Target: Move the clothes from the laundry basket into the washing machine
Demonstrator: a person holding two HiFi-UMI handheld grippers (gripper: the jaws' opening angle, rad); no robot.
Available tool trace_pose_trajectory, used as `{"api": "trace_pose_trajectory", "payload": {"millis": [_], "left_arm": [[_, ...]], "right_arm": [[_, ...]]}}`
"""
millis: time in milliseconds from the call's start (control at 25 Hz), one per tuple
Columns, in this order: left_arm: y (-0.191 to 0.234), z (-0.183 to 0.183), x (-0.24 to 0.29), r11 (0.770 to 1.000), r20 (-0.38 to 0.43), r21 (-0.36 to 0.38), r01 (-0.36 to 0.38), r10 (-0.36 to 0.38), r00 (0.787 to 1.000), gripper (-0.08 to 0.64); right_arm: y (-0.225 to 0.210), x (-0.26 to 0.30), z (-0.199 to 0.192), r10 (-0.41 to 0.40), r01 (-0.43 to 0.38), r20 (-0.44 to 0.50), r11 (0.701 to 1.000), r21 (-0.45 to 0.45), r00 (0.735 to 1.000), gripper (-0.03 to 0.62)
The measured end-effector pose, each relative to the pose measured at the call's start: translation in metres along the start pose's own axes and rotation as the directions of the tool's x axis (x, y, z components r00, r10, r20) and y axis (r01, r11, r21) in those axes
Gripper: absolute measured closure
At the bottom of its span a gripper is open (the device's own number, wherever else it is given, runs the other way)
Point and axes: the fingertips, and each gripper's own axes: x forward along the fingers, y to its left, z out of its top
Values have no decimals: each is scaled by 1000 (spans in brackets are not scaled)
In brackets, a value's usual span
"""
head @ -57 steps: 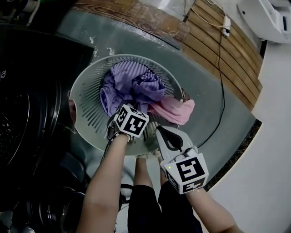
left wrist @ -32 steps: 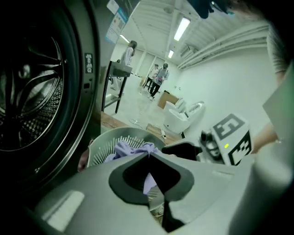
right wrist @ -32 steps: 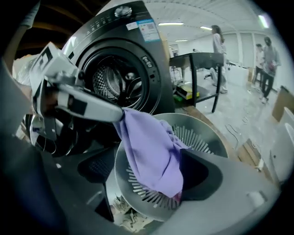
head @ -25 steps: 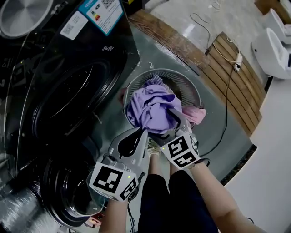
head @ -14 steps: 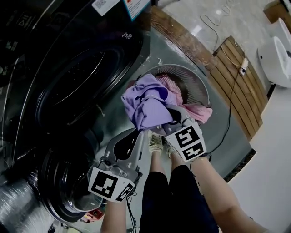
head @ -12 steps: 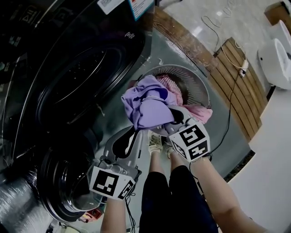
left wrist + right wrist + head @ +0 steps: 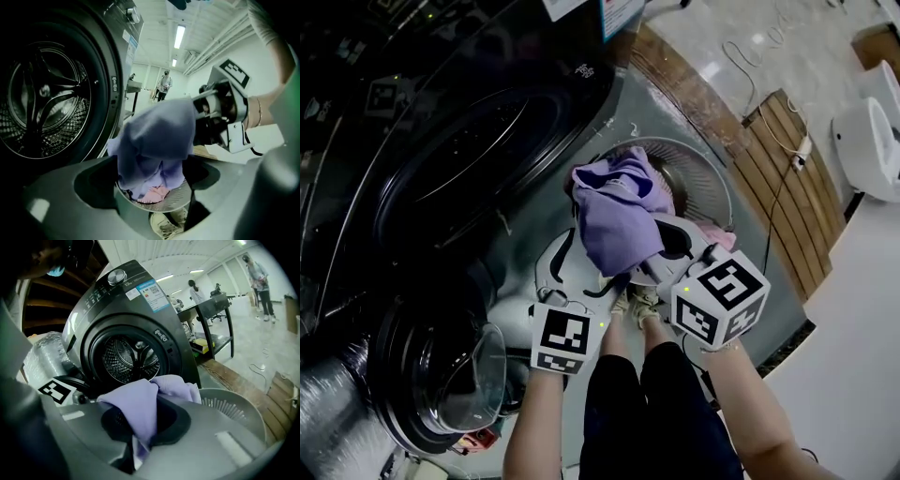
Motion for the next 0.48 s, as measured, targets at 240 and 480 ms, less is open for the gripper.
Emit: {"api": "trace_pose_trajectory", "payload": {"millis": [240,480], "left_arm": [[6,20,23,1000,59,-3,0,0,998,143],[20,37,16,996,176,21,-87,82,981,494]], "right_arm": [[29,3,15,95,-95,10,995,-13,995,545],[29,9,22,156,-165,105,983,80,982,541]]}}
